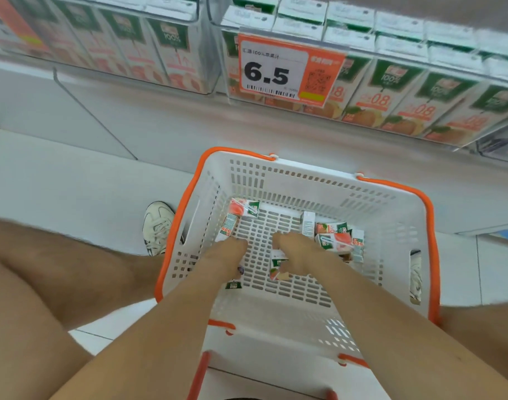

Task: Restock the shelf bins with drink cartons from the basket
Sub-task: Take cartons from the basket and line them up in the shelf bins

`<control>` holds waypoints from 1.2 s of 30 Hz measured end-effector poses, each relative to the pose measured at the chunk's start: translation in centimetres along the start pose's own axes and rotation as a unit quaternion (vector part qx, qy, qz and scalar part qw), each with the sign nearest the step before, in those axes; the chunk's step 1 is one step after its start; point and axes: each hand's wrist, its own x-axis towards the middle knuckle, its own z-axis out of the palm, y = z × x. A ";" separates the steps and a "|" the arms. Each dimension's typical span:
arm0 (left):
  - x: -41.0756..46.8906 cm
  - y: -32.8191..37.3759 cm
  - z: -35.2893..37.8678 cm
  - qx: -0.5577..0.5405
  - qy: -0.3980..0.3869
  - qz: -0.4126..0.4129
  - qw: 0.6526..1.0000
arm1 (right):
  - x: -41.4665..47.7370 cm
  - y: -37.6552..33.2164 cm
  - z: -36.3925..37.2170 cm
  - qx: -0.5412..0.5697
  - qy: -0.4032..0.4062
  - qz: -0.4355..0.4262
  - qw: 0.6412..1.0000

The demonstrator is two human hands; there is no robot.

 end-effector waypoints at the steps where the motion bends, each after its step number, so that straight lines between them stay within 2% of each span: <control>1: -0.1 0.0 -0.3 -0.023 0.011 -0.001 1.000 | -0.5 -0.1 -0.5 0.030 0.003 0.004 1.000; 4: -0.5 0.0 -1.8 -0.112 0.054 -0.018 0.992 | -1.9 -0.4 -2.2 0.110 0.048 0.023 0.992; 7: -1.7 0.7 -4.7 -0.223 0.092 -0.008 0.970 | -4.4 -0.8 -5.3 0.216 0.101 0.032 0.971; 11: -4.8 2.5 -9.5 -0.298 0.095 0.029 0.949 | -8.9 -1.5 -9.9 0.281 0.185 0.014 0.942; 15: -7.5 4.2 -13.9 -0.286 0.117 0.087 0.947 | -13.4 -2.7 -13.7 0.303 0.237 -0.019 0.923; 19: -10.3 6.1 -18.3 -0.214 0.146 0.130 0.957 | -17.9 -4.4 -17.7 0.284 0.225 -0.054 0.930; 23: -13.7 7.9 -22.5 -0.153 0.181 0.172 0.956 | -22.1 -5.8 -20.8 0.320 0.235 -0.052 0.916; 29: -18.4 10.7 -28.3 -0.087 0.258 0.220 0.937 | -26.6 -5.9 -25.2 0.255 0.310 -0.103 0.910; 30: -19.0 11.1 -29.1 -0.085 0.279 0.224 0.930 | -27.2 -6.0 -25.9 0.274 0.326 -0.113 0.898; 33: -19.8 11.4 -30.8 -0.138 0.356 0.221 0.898 | -28.1 -6.7 -27.2 0.388 0.397 -0.124 0.822; 36: -19.5 11.0 -31.4 -0.205 0.427 0.201 0.857 | -27.7 -7.2 -27.9 0.388 0.483 -0.082 0.781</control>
